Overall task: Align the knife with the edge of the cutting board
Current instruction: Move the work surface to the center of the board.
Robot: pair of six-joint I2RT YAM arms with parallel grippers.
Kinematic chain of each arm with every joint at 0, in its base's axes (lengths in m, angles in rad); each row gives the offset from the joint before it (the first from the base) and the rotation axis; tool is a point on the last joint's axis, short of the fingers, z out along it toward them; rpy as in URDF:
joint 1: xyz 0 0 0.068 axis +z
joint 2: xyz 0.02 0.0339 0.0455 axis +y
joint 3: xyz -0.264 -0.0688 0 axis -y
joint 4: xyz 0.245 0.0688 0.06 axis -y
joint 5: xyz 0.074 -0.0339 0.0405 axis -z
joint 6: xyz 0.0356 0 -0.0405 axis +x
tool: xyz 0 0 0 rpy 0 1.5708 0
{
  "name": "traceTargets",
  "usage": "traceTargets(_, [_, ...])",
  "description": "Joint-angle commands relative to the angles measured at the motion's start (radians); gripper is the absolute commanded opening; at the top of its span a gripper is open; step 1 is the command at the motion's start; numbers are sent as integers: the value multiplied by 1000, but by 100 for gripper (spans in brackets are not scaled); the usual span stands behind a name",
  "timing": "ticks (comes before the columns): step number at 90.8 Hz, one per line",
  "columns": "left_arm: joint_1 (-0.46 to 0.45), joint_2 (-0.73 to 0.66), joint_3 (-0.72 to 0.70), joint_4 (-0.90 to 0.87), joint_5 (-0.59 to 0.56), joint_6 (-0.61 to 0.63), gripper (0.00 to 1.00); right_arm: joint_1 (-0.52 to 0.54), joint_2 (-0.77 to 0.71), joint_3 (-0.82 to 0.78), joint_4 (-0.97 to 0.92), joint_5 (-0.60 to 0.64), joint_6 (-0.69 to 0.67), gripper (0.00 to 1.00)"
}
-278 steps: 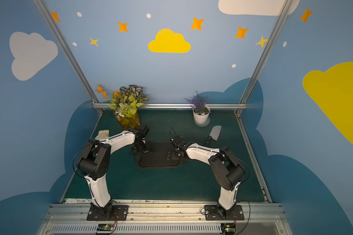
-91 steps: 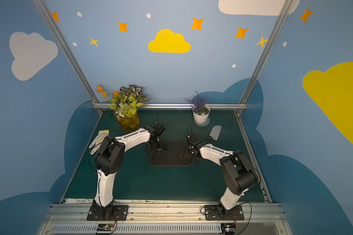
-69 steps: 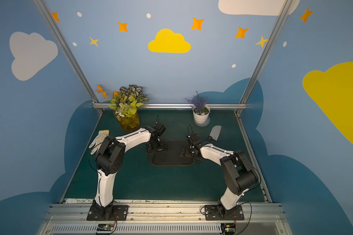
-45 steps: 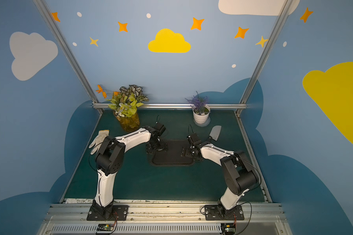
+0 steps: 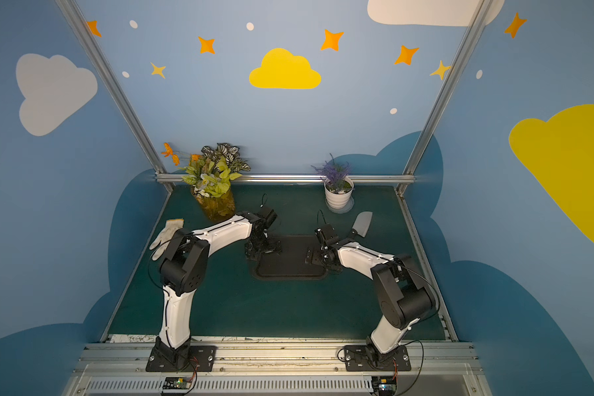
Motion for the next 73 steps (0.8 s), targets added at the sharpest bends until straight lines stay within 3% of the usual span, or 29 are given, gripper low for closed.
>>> traceTargets(1, [-1, -1, -34, 39, 48, 12, 100, -21, -8, -31, -88, 35, -2, 98])
traceTargets(73, [37, -50, -92, 24, 12, 45, 100, -61, -13, -44, -91, 29, -4, 98])
